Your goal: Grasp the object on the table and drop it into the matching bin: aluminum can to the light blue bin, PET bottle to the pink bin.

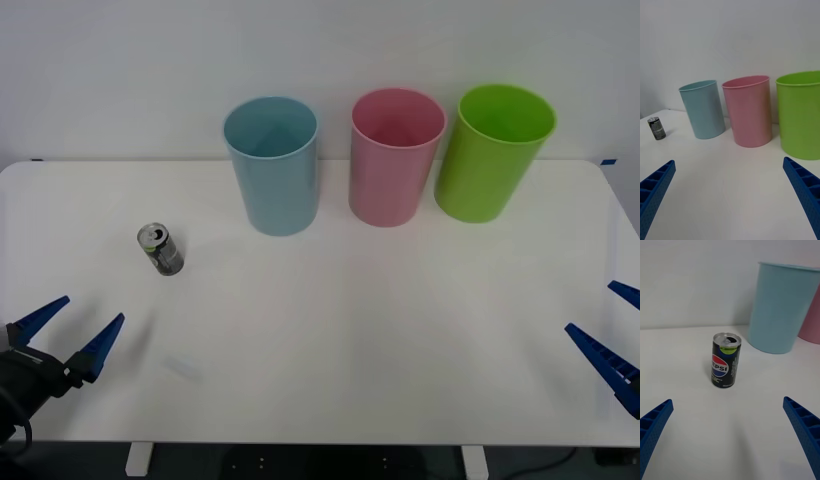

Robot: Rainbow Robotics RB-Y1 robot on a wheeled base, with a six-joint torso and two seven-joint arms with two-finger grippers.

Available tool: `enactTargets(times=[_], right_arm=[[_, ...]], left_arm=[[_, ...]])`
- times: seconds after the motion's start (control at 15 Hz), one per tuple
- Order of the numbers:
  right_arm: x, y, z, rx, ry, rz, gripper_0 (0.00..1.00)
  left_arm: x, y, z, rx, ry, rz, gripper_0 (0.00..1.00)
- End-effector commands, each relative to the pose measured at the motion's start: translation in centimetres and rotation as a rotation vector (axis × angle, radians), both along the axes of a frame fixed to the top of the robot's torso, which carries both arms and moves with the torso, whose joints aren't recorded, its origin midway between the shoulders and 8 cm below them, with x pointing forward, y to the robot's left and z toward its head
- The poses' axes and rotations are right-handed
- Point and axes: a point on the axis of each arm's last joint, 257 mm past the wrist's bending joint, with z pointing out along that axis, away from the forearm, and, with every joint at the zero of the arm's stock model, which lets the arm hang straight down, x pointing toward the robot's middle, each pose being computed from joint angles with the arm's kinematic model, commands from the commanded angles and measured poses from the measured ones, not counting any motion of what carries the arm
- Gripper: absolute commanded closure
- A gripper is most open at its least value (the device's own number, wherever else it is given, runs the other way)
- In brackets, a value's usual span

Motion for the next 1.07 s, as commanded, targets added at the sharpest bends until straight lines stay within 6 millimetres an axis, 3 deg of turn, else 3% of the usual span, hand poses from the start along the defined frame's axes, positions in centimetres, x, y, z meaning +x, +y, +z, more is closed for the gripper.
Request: enactTargets(times=[0.07,0.67,1.07], right_arm=[[0.0,0.0,0.0,0.0,0.0,0.0,0.0],[0.0,0.0,0.0,0.0,0.0,0.0,0.0],[0.0,0.0,0.0,0.0,0.0,0.0,0.0]], left_arm=[[1.6,-0.1,-0.8,-0.002,0.001,-0.001,0.0],[6.6,-2.4,-2.7,0.015,-0.033,0.014,0.0],[9.2,-2.6,-2.8,0.015,-0.02,0.1,0.0]])
